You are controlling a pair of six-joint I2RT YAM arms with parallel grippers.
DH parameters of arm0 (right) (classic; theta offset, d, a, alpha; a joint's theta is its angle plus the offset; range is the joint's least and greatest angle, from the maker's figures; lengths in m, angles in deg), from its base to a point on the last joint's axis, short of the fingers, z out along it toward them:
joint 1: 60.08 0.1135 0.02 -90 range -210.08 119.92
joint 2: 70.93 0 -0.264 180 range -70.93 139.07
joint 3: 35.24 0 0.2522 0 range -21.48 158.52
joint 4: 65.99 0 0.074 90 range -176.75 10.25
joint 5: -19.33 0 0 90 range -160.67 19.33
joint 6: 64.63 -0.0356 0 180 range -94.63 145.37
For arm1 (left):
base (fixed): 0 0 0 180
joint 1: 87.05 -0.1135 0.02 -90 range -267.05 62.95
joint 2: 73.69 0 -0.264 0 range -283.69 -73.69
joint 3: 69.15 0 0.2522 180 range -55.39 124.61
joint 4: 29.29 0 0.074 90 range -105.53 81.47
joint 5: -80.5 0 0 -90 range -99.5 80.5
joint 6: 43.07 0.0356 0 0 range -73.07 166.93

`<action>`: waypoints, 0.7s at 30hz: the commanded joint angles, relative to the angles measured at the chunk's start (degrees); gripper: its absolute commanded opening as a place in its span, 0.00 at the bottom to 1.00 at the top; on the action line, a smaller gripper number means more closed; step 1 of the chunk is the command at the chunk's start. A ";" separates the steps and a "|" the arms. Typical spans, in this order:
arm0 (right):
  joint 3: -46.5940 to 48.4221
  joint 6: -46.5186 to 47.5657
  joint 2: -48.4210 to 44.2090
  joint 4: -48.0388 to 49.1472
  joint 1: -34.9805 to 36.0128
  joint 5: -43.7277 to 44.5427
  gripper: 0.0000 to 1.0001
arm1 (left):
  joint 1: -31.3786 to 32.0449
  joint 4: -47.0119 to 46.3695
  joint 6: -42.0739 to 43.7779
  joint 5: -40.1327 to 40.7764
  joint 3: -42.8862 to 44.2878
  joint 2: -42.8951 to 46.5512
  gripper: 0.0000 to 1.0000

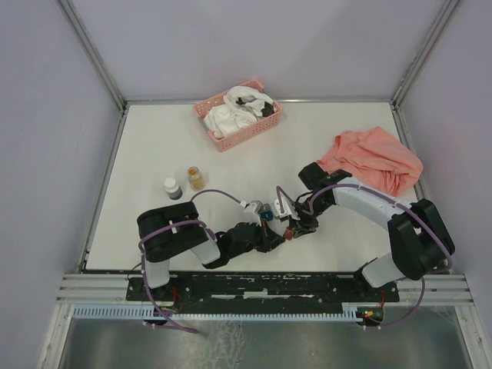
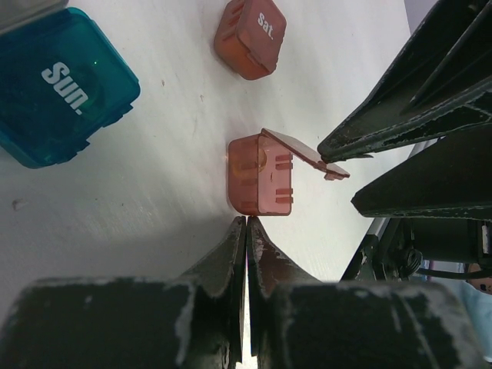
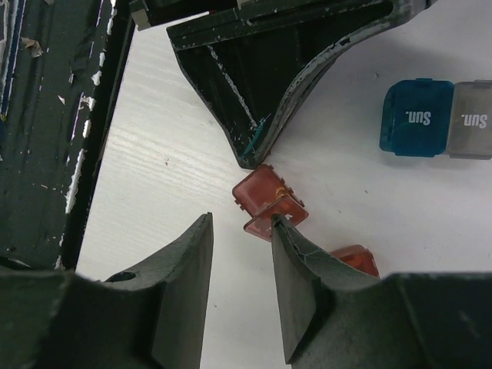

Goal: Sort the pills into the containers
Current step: Close the pill container at the center of the board.

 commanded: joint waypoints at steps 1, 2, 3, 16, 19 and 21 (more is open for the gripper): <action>2.51 1.04 0.91 -1.50 0.60 0.81 0.45 | -0.28 -3.01 -1.44 0.14 1.25 -0.71 0.07; 2.61 0.96 1.04 -1.58 0.73 1.00 0.46 | -0.32 -3.00 -1.43 0.12 1.28 -0.75 0.08; 2.69 0.89 1.27 -1.69 0.70 1.12 0.46 | -0.32 -3.02 -1.42 0.18 1.26 -0.74 0.07; 3.27 0.78 2.52 -2.42 1.72 2.55 0.48 | -0.49 -3.62 -1.48 -0.18 1.39 -0.88 0.08; 3.29 0.82 2.58 -2.49 2.07 2.63 0.48 | -0.56 -3.79 -1.49 -0.28 1.40 -0.95 0.08; 3.35 0.78 2.80 -2.66 2.25 2.79 0.48 | -0.59 -3.82 -1.36 -0.40 1.40 -0.95 0.08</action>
